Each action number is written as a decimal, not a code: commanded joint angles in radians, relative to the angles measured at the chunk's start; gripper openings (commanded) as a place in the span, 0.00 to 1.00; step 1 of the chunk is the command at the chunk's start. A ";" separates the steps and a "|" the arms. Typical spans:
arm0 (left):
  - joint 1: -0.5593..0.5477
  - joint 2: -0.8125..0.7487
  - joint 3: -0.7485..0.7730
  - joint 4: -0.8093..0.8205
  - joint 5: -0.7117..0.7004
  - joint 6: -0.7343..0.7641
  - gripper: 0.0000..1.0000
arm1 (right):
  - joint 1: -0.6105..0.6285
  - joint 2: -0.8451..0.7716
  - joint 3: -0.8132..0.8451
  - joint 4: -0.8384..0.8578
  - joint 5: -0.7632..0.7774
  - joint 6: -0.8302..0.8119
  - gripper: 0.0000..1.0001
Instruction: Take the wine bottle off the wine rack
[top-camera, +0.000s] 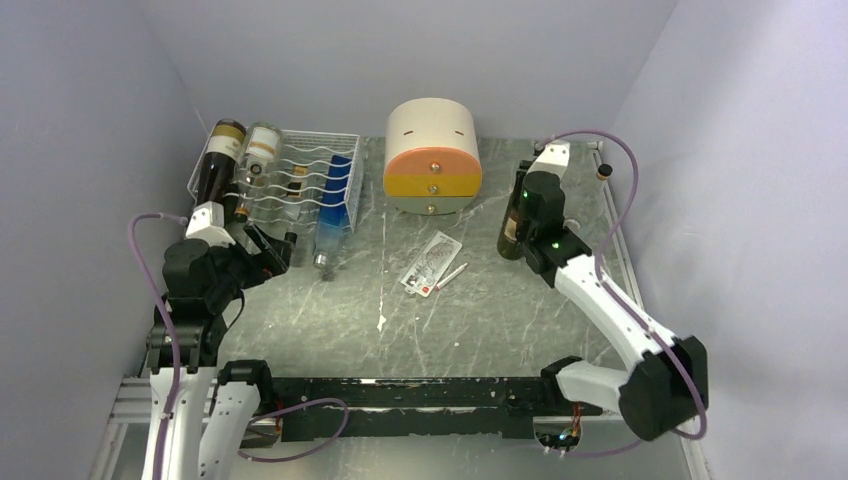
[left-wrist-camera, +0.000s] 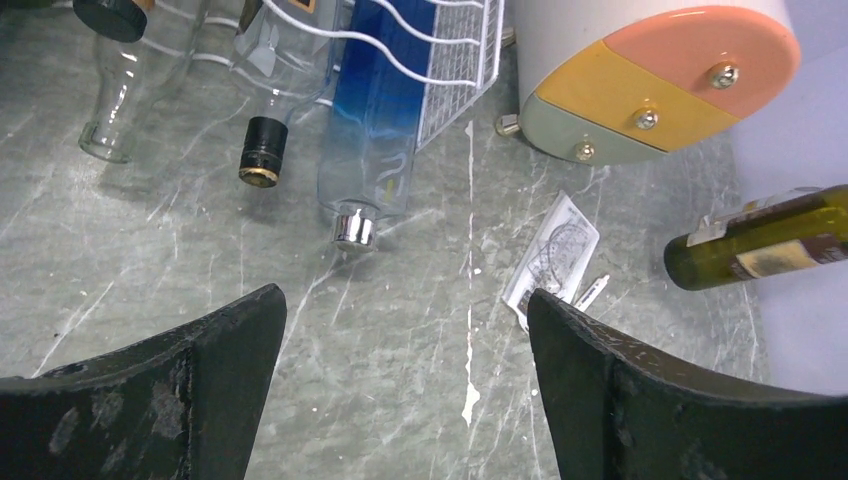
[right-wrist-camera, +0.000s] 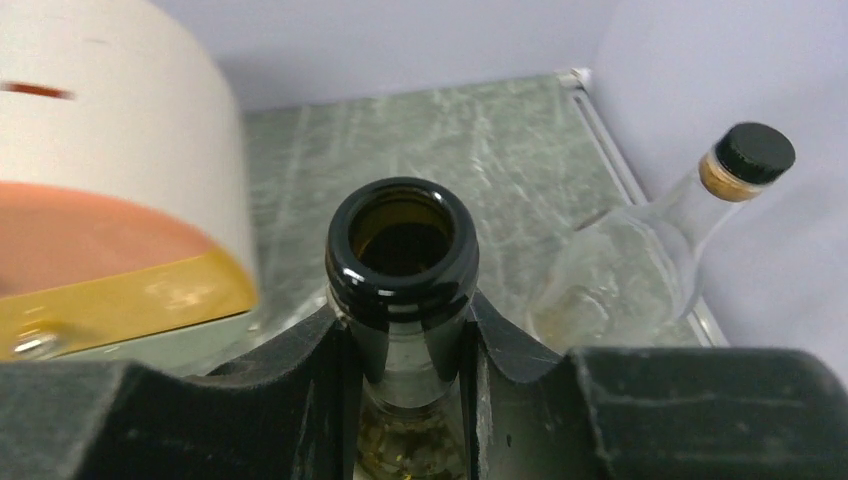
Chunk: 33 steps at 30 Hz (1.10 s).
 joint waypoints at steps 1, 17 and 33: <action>-0.001 -0.043 -0.013 0.057 0.026 0.006 0.93 | -0.098 0.084 0.052 0.181 -0.002 0.002 0.00; 0.051 -0.064 -0.023 0.074 0.060 0.015 0.92 | -0.265 0.289 0.101 0.330 -0.052 0.032 0.00; 0.108 -0.049 -0.028 0.088 0.110 0.031 0.92 | -0.270 0.261 0.079 0.281 -0.091 0.022 0.57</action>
